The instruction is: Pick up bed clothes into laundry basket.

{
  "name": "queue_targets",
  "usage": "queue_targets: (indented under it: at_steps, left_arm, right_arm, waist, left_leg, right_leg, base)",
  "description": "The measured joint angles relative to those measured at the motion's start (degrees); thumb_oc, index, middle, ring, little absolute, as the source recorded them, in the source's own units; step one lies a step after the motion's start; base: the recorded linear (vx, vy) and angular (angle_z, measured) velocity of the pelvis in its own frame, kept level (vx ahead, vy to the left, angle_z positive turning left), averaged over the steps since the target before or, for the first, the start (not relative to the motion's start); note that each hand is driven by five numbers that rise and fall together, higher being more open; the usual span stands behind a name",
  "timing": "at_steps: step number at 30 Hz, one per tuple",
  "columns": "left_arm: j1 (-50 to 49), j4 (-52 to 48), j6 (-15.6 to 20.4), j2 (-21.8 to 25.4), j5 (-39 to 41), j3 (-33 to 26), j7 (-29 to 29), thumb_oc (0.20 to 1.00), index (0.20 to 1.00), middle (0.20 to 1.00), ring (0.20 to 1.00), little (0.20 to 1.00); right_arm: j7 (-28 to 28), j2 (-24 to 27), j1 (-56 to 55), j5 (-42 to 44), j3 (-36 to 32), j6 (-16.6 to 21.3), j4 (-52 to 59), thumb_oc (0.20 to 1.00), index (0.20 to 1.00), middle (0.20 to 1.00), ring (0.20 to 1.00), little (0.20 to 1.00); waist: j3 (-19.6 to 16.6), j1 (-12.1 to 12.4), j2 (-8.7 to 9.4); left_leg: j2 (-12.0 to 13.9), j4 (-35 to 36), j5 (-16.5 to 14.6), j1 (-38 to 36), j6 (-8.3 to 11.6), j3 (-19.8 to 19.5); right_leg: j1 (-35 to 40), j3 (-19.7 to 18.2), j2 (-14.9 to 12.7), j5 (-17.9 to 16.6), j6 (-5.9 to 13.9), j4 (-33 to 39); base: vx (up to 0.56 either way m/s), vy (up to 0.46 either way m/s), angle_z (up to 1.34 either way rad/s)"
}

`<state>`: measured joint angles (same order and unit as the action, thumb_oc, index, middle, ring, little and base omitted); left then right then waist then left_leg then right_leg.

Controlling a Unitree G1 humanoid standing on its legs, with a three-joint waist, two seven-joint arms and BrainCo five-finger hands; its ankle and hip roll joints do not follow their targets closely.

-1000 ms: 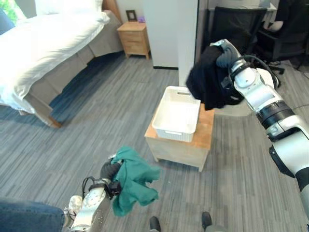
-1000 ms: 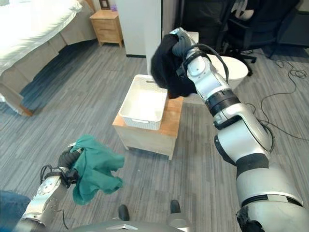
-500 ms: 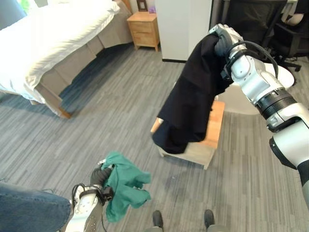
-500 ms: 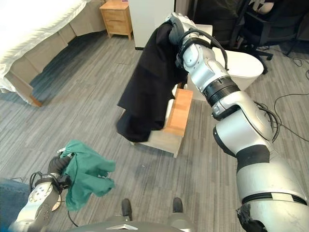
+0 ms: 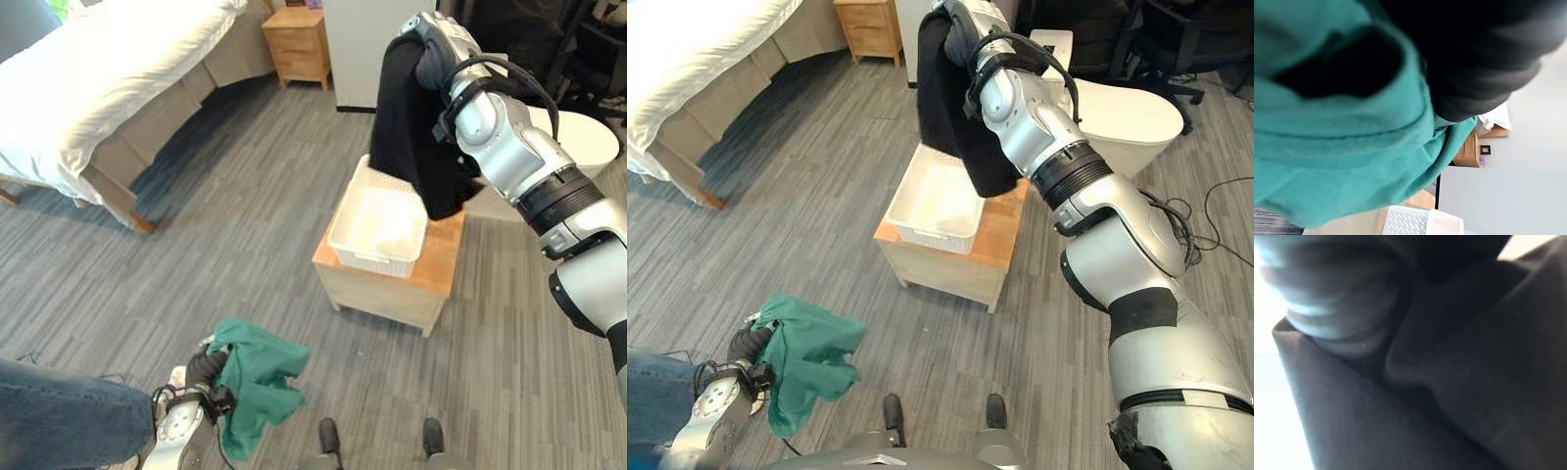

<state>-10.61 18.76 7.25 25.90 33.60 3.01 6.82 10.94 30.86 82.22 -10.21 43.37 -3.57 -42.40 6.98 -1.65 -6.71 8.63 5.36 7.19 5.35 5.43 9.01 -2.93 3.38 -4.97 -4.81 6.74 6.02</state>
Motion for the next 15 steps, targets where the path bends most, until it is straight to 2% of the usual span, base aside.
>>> queue_targets:
  at_steps: [5, 10, 12, 15]
  left_arm:
    - [0.58, -1.38, 0.22, 0.09, 0.00, 0.08, 0.22, 0.200, 0.200, 0.200, 0.200, 0.200]
    - [-0.07, -5.10, 2.19, 0.03, 0.08, 0.56, 0.18, 0.200, 0.200, 0.200, 0.200, 0.200]
    - [0.12, -4.52, 2.71, -0.53, 0.11, 0.62, 0.27, 0.200, 0.200, 0.200, 0.200, 0.200]
    - [0.29, -4.24, 2.60, -0.55, 0.11, 1.05, 0.27, 0.200, 0.200, 0.200, 0.200, 0.200]
  right_arm:
    - [0.83, -0.17, 2.64, -1.22, 1.11, 0.02, -4.34, 0.200, 0.200, 0.200, 0.200, 0.200]
    - [0.96, 1.56, 6.61, -3.58, 6.31, 0.04, -15.47, 0.200, 0.200, 0.200, 0.200, 0.200]
    - [0.90, 3.05, 6.83, -3.58, 6.79, -0.12, -16.43, 0.200, 0.200, 0.200, 0.200, 0.200]
    - [0.90, 4.33, 7.09, -3.56, 6.80, -0.11, -15.74, 0.200, 0.200, 0.200, 0.200, 0.200]
  waist:
    - [0.68, 0.33, -0.82]
    - [3.95, 2.80, -4.72]
    - [4.33, 3.44, -5.19]
    - [4.54, 3.51, -4.94]
  left_leg:
    - [-0.15, 0.00, 0.67, 3.04, 0.17, -0.44]
    - [-0.85, -0.03, 1.48, 7.55, -0.26, -1.79]
    - [-0.88, -0.03, 1.69, 8.97, -0.10, -1.93]
    - [-0.93, -0.04, 1.72, 9.40, -0.13, -2.01]
  right_leg:
    - [-2.77, 0.46, -0.10, -0.10, 0.23, -0.01]
    - [-6.43, 1.68, -0.70, -0.47, 0.52, -0.01]
    - [-7.68, 1.95, -0.71, -0.87, 0.14, -0.26]
    - [-7.87, 2.35, -0.74, -0.85, 0.15, -0.27]
  base:
    - [-0.01, 0.002, 0.04]
    - [0.02, -0.020, 0.13]
    - [0.04, -0.016, 0.08]
    - [0.04, -0.013, 0.08]
